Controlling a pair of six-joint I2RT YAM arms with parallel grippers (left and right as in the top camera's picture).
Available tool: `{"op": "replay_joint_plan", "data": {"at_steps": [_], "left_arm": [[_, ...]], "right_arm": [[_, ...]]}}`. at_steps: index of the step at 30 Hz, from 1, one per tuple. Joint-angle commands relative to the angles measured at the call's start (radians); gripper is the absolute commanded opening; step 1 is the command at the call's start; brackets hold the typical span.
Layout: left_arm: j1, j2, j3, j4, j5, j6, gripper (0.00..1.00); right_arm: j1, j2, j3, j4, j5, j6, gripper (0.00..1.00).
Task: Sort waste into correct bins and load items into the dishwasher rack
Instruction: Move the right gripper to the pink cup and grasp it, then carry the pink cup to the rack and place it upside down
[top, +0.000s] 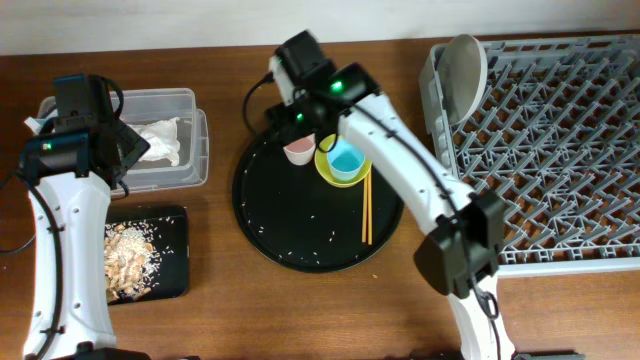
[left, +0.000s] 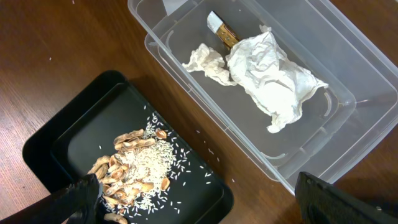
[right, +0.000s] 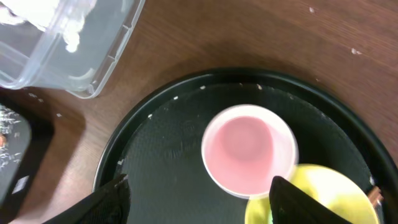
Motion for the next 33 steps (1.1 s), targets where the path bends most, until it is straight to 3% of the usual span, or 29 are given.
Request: {"op": "replay_joint_plan", "data": {"at_steps": [1, 9, 13, 17, 23, 24, 28, 31, 33], "left_arm": [[0.002, -0.005, 0.003, 0.0, -0.011, 0.005, 0.99], [0.002, -0.005, 0.003, 0.0, -0.01, 0.005, 0.99], [0.002, -0.005, 0.003, 0.0, -0.011, 0.005, 0.99], [0.002, -0.005, 0.003, 0.0, -0.011, 0.005, 0.99], [0.002, -0.005, 0.003, 0.0, -0.011, 0.005, 0.99], [0.002, -0.005, 0.003, 0.0, -0.011, 0.005, 0.99], [0.002, -0.005, 0.003, 0.0, -0.011, 0.005, 0.99], [0.002, -0.005, 0.003, 0.0, -0.011, 0.005, 0.99], [0.002, -0.005, 0.003, 0.0, -0.011, 0.005, 0.99]], "right_arm": [[0.053, 0.082, 0.0, 0.032, 0.062, -0.003, 0.71], [0.058, 0.172, 0.0, 0.096, 0.084, 0.027, 0.64], [0.059, 0.216, 0.0, 0.089, 0.083, 0.035, 0.56], [0.059, 0.216, 0.0, 0.074, 0.084, 0.035, 0.31], [0.06, 0.216, 0.02, 0.05, 0.084, 0.035, 0.04], [0.06, 0.216, 0.041, 0.036, 0.083, 0.035, 0.04], [0.058, 0.216, 0.246, -0.1, 0.079, 0.069, 0.04], [0.031, 0.216, 0.607, -0.286, 0.081, 0.068, 0.04], [-0.072, 0.216, 0.866, -0.425, 0.081, 0.069, 0.04]]}}
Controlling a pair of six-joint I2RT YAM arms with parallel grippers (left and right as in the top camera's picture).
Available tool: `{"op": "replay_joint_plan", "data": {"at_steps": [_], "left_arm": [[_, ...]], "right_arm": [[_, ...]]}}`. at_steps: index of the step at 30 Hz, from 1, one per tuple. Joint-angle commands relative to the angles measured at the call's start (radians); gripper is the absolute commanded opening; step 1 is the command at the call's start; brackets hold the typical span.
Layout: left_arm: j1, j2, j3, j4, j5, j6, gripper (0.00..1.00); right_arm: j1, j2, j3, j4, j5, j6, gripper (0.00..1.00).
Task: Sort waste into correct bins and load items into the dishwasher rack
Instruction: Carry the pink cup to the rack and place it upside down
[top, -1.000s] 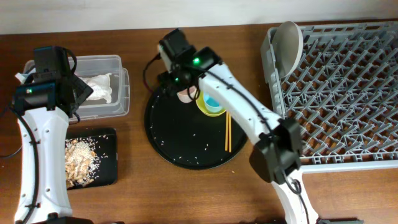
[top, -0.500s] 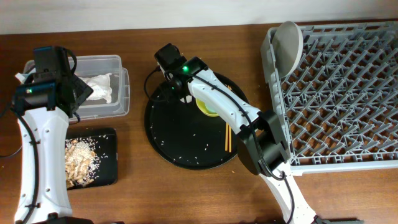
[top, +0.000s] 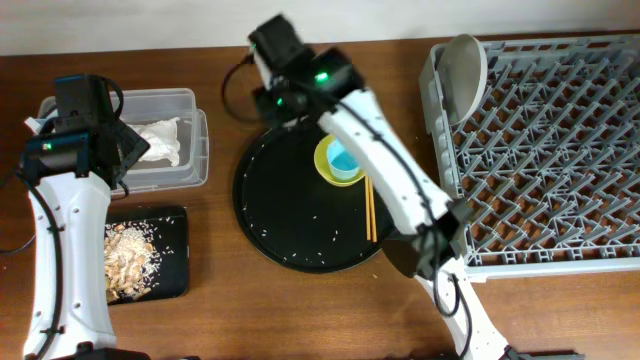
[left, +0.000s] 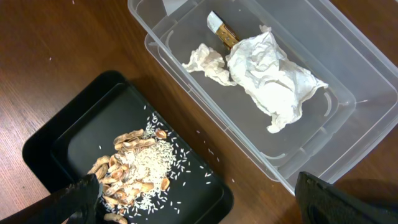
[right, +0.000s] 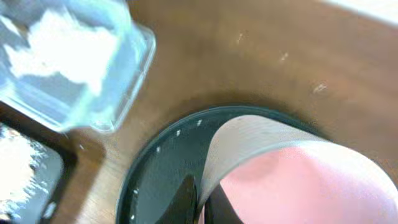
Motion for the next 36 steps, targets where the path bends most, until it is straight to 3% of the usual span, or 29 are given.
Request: {"op": "replay_joint_plan", "data": {"at_steps": [1, 5, 8, 10, 13, 16, 18, 20, 24, 27, 36], "left_arm": [[0.002, -0.005, 0.003, 0.0, -0.01, 0.005, 0.99], [0.002, -0.005, 0.003, 0.0, -0.01, 0.005, 0.99], [0.002, -0.005, 0.003, 0.0, -0.01, 0.005, 0.99], [0.002, -0.005, 0.003, 0.0, -0.01, 0.005, 0.99], [0.002, -0.005, 0.003, 0.0, -0.01, 0.005, 0.99], [0.002, -0.005, 0.003, 0.0, -0.01, 0.005, 0.99], [0.002, -0.005, 0.003, 0.0, -0.01, 0.005, 0.99], [0.002, -0.005, 0.003, 0.0, -0.01, 0.005, 0.99], [0.002, -0.005, 0.003, 0.0, -0.01, 0.005, 0.99], [0.002, -0.005, 0.003, -0.001, -0.01, 0.005, 0.99], [0.002, -0.005, 0.003, 0.0, -0.01, 0.005, 0.99]], "right_arm": [[-0.163, -0.024, 0.242, -0.115, 0.006, 0.013, 0.04], [-0.506, -0.082, 0.242, -0.269, -0.034, 0.091, 0.04], [-0.78, -0.082, 0.242, -0.302, -0.378, 0.052, 0.04], [-0.899, -0.081, 0.242, -0.298, -0.481, 0.052, 0.04], [-1.083, -0.069, 0.24, -0.302, -0.634, -0.111, 0.04], [-1.197, -0.037, 0.225, -0.278, -0.796, -0.174, 0.04], [-1.218, -0.011, 0.202, -0.285, -0.933, -0.314, 0.04], [-1.219, 0.01, 0.126, -0.259, -0.897, -0.402, 0.04], [-1.217, 0.019, -0.165, -0.153, -0.844, -0.394, 0.04], [-1.242, 0.019, -0.343, -0.071, -0.995, -0.394, 0.04], [-1.402, 0.019, -0.705, 0.059, -1.137, -0.393, 0.04]]}}
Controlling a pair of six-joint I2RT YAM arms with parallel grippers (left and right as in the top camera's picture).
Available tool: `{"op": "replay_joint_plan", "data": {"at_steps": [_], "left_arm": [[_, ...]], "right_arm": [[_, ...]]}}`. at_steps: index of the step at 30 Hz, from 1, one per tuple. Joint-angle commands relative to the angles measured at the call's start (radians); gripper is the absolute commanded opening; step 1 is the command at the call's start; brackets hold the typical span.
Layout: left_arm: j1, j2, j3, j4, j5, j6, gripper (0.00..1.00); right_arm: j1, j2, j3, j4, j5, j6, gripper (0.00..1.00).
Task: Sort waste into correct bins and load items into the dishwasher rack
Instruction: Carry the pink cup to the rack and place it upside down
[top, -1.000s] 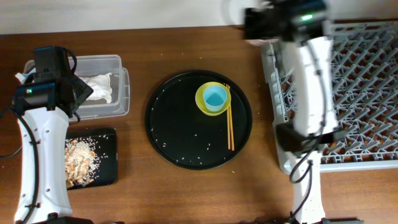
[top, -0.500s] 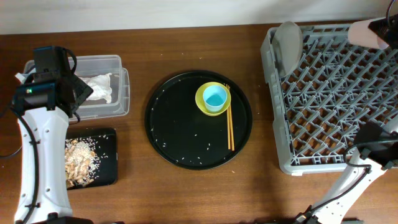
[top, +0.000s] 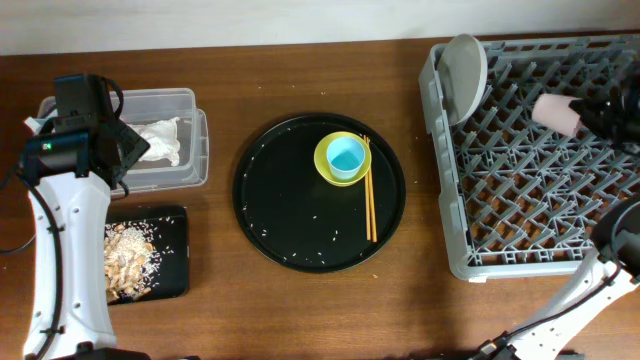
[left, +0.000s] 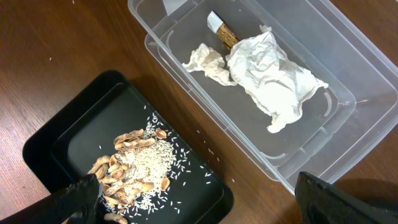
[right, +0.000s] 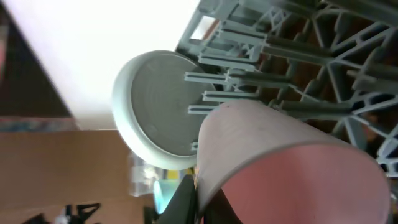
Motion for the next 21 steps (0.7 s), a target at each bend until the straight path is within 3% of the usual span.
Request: {"op": "replay_joint_plan", "data": {"at_steps": [1, 5, 7, 10, 21], "left_arm": [[0.002, -0.005, 0.003, 0.0, -0.011, 0.005, 0.99], [0.002, -0.005, 0.003, 0.0, -0.011, 0.005, 1.0], [0.002, -0.005, 0.003, 0.0, -0.011, 0.005, 0.99], [0.002, -0.005, 0.003, 0.0, -0.01, 0.005, 0.99], [0.002, -0.005, 0.003, 0.0, -0.011, 0.005, 0.99]], "right_arm": [[-0.02, 0.0, -0.116, 0.043, 0.033, -0.011, 0.04], [-0.022, 0.0, -0.129, 0.066, 0.056, -0.011, 0.05], [-0.021, 0.0, -0.129, 0.075, 0.178, -0.011, 0.09], [-0.021, 0.0, -0.129, 0.095, 0.282, -0.011, 0.04], [0.004, 0.0, -0.129, 0.195, 0.224, -0.01, 0.04]]}}
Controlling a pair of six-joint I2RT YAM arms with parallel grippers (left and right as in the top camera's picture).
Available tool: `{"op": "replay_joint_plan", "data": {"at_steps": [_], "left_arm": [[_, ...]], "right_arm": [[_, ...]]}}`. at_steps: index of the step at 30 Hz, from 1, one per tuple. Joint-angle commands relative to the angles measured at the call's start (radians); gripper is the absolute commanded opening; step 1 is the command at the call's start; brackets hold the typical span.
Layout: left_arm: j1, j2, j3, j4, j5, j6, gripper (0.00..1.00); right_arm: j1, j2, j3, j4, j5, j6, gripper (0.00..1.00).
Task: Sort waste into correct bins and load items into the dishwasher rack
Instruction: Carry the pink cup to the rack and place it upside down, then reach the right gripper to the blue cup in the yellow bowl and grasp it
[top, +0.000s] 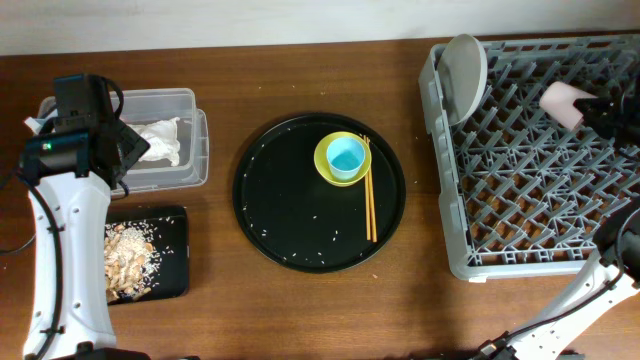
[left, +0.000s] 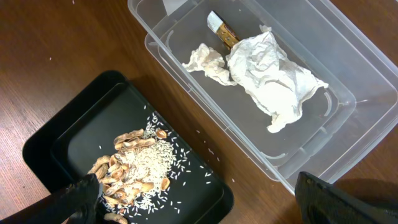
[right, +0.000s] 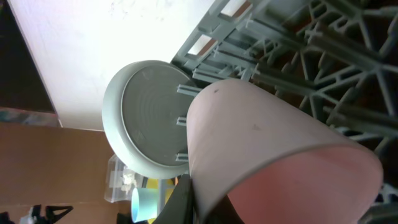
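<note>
My right gripper (top: 592, 106) is shut on a pink cup (top: 560, 100), held tilted on its side over the far right part of the grey dishwasher rack (top: 530, 200). In the right wrist view the pink cup (right: 273, 155) fills the frame, with one finger (right: 183, 199) showing at its wall. A grey plate (top: 465, 62) stands upright in the rack's far left corner. My left gripper (left: 202, 202) hangs open above the gap between the clear bin (left: 348, 74) of crumpled tissue and the black food-scrap tray (left: 68, 149).
A round black tray (top: 300, 230) sits mid-table, carrying a yellow bowl (top: 326, 168) with a blue cup (top: 346, 156) inside and chopsticks (top: 367, 205). Rice grains are scattered on it. Peanut shells and rice (top: 128, 258) lie in the black tray at the left.
The pink cup in my right gripper has shifted slightly farther back and right over the rack. The left arm has not moved.
My right gripper stood open around the pink cup on the round tray. Then it was shut on the cup, raised over the tray's far left. Later the cup was over the rack's far right, where it is still held. The left gripper stayed open throughout.
</note>
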Motion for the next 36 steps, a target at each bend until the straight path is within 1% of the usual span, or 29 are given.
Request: {"op": "replay_joint_plan", "data": {"at_steps": [1, 10, 11, 12, 13, 14, 16, 21, 23, 25, 27, 28, 31, 32, 34, 36], "left_arm": [[0.002, -0.005, 0.003, 0.0, -0.011, 0.005, 1.0], [0.002, -0.005, 0.003, 0.0, -0.011, 0.005, 0.99], [0.002, -0.005, 0.003, 0.0, -0.011, 0.005, 0.99], [0.002, -0.005, 0.003, 0.0, -0.011, 0.005, 0.99], [0.002, -0.005, 0.003, 0.0, -0.011, 0.005, 0.99], [0.002, -0.005, 0.003, 0.0, -0.011, 0.005, 0.99], [0.002, -0.005, 0.003, 0.0, -0.011, 0.005, 0.99], [0.002, -0.005, 0.003, 0.0, -0.011, 0.005, 0.99], [0.002, -0.005, 0.003, 0.0, -0.011, 0.005, 0.99], [0.002, -0.005, 0.003, 0.0, -0.011, 0.005, 0.99], [0.002, -0.005, 0.003, 0.0, -0.011, 0.005, 0.99], [0.002, -0.005, 0.003, 0.0, -0.011, 0.005, 0.99], [0.002, -0.005, 0.003, 0.0, -0.011, 0.005, 0.99], [0.002, -0.005, 0.003, 0.0, -0.01, 0.005, 0.99], [0.002, -0.005, 0.003, 0.0, -0.011, 0.005, 0.99], [0.002, -0.005, 0.003, 0.0, -0.011, 0.005, 0.99]], "right_arm": [[0.008, 0.043, -0.033, 0.01, 0.213, 0.0, 0.04], [0.066, 0.043, -0.034, 0.011, 0.193, 0.004, 0.04], [0.065, 0.043, -0.034, 0.01, 0.147, 0.004, 0.04], [0.064, 0.043, -0.034, 0.013, 0.053, 0.004, 0.04], [0.064, 0.043, -0.034, 0.021, 0.016, 0.004, 0.04], [0.064, 0.043, -0.034, 0.027, 0.027, 0.004, 0.04], [0.064, 0.043, -0.034, 0.014, 0.161, 0.004, 0.04], [0.057, 0.042, -0.033, -0.045, 0.301, 0.005, 0.05], [0.045, 0.027, -0.032, -0.089, 0.319, 0.005, 0.17], [0.028, 0.007, -0.032, -0.13, 0.319, 0.005, 0.24], [0.006, -0.011, -0.031, -0.174, 0.322, 0.005, 0.24], [-0.011, -0.03, -0.031, -0.194, 0.332, 0.006, 0.27], [-0.055, -0.13, -0.031, -0.211, 0.476, 0.093, 0.3], [-0.068, -0.19, -0.031, -0.21, 0.521, 0.136, 0.32], [-0.069, -0.287, -0.031, -0.195, 0.532, 0.208, 0.33], [-0.068, -0.366, -0.031, -0.181, 0.536, 0.246, 0.33]]}}
